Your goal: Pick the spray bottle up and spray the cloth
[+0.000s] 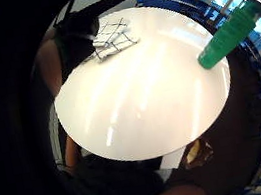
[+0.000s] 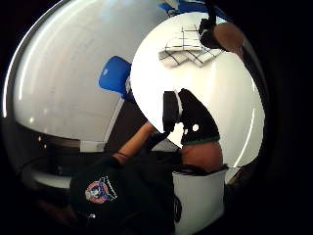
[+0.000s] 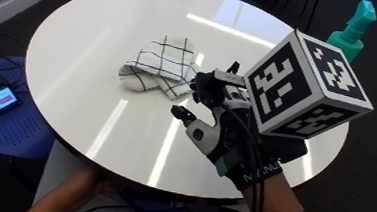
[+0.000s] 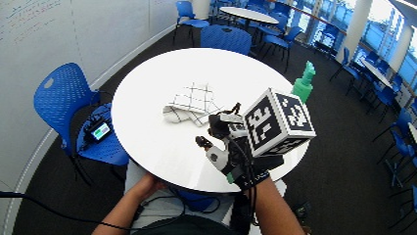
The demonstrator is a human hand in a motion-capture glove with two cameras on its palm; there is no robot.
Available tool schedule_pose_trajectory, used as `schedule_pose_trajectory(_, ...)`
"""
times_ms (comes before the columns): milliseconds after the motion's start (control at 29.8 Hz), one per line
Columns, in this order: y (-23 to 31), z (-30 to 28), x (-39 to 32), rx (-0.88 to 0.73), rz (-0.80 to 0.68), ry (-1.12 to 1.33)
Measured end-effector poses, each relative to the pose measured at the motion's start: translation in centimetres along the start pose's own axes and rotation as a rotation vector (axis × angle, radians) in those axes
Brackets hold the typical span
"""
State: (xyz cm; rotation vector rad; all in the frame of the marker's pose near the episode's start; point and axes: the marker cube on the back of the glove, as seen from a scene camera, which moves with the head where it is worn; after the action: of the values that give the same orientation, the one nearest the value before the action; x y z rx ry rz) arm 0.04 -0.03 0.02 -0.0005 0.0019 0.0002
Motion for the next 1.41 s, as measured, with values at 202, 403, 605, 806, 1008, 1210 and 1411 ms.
schedule_pose_trajectory(202,0.0,0.0,0.1,-0.001,0.003,0.003)
schedule_pose_trajectory(403,0.1,0.1,0.2,-0.007,0.006,0.002)
schedule_pose_trajectory(605,0.2,0.1,0.3,-0.001,0.011,-0.001)
schedule_pose_trajectory(806,0.0,-0.2,0.4,0.027,0.011,-0.016)
schedule_pose_trajectory(1008,-0.6,0.3,-0.4,0.028,-0.005,-0.013)
schedule_pose_trajectory(1210,-2.1,0.5,-1.0,0.04,-0.013,-0.016)
schedule_pose_trajectory(1411,-4.4,-0.4,0.7,0.146,0.028,-0.069)
